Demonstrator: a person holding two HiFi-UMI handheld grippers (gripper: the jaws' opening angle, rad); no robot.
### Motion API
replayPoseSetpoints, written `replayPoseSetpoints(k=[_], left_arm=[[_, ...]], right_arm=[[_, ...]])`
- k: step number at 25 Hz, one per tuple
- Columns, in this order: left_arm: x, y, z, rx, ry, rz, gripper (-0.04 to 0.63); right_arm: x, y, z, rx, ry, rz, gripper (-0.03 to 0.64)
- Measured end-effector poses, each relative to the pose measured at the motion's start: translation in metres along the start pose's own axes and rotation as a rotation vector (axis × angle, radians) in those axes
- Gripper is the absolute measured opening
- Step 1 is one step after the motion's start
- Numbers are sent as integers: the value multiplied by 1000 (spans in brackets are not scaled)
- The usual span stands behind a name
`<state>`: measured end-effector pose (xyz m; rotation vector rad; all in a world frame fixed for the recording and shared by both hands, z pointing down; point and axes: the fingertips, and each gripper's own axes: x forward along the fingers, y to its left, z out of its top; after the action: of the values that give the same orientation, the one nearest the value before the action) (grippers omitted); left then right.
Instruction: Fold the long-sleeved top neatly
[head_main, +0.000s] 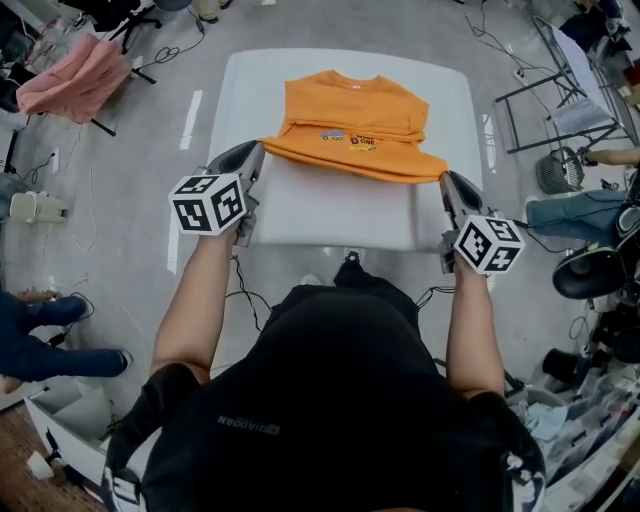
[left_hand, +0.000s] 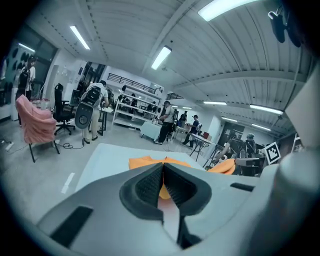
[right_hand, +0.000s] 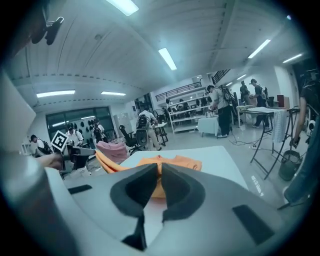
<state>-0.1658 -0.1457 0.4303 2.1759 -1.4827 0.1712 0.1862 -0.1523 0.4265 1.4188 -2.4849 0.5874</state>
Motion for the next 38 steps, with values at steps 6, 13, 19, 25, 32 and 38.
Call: replayPoseSetpoints(k=[6, 13, 19, 25, 32, 38], left_arm=[[53, 10, 52, 3, 0, 16, 9], [118, 38, 83, -10, 75, 34, 9], [181, 73, 70, -59, 205, 85, 9], [233, 112, 52, -120, 304, 139, 9], [271, 133, 25, -114, 372, 187, 9], [294, 150, 11, -129, 397, 234, 11]], right_arm=[[42, -24, 42, 35, 3, 30, 31], [100, -47, 80, 46, 66, 60, 32], [165, -77, 81, 125, 173, 90, 33], [241, -107, 57, 202, 305, 82, 34], [289, -135, 27, 211, 386, 51, 34], [316, -152, 0, 228, 435, 46, 35]])
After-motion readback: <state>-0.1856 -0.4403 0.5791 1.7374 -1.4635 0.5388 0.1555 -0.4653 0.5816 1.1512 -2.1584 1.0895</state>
